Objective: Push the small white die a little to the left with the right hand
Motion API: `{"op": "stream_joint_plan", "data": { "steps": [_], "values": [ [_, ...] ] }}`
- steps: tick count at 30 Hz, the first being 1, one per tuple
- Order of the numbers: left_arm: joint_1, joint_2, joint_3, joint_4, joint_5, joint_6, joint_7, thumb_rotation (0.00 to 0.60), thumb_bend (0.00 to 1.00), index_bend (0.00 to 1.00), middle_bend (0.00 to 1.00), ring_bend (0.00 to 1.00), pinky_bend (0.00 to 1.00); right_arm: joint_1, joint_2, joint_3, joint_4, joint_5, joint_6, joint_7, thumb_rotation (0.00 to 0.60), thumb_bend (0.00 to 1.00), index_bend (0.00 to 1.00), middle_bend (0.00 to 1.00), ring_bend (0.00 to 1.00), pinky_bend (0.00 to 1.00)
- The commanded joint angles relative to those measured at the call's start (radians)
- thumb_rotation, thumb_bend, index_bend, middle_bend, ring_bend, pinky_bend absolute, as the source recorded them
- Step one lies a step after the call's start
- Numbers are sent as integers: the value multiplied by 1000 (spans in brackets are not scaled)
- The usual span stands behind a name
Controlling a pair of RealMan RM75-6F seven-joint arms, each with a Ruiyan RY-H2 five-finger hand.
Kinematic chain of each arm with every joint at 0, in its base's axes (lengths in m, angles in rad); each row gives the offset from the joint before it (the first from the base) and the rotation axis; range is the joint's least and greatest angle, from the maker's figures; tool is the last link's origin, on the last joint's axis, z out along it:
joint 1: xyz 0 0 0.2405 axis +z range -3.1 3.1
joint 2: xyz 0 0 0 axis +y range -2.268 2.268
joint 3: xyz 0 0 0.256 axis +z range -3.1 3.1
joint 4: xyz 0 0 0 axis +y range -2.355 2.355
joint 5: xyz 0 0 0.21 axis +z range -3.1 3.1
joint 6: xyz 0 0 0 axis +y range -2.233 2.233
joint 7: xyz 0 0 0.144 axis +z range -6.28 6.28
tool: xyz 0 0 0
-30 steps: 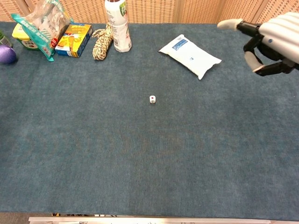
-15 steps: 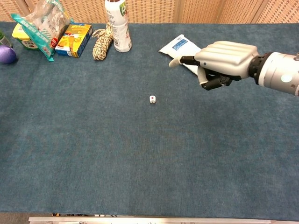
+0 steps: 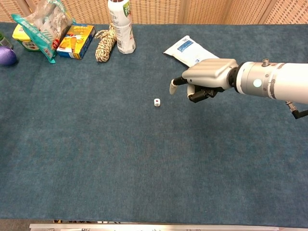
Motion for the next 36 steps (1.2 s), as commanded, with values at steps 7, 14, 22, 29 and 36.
{"op": "stream_joint_plan", "data": {
  "steps": [7,14,22,29,36],
  "values": [
    [1,-2,0,2,2,4,-2,600,211,0,0,0,0,112,-110,-82,70,152,50,-72,243,1000,243,1000,1000,1000],
    [5,-2,1,6,1,9,-8,600,212,0,0,0,0,148,-177,-97,134,200,74,-65,241,1000,243,1000,1000,1000],
    [10,0,1,15,-4,13,-18,600,212,0,0,0,0,162,-191,-114,170,226,78,-31,243,1000,243,1000,1000,1000],
    [11,-1,0,18,-3,17,-24,600,212,0,0,0,0,177,-223,-124,201,236,75,-17,242,1000,243,1000,1000,1000],
    [12,0,-1,22,-4,18,-29,600,212,0,0,0,0,195,-259,-130,233,239,68,-9,243,1000,243,1000,1000,1000]
  ]
}}
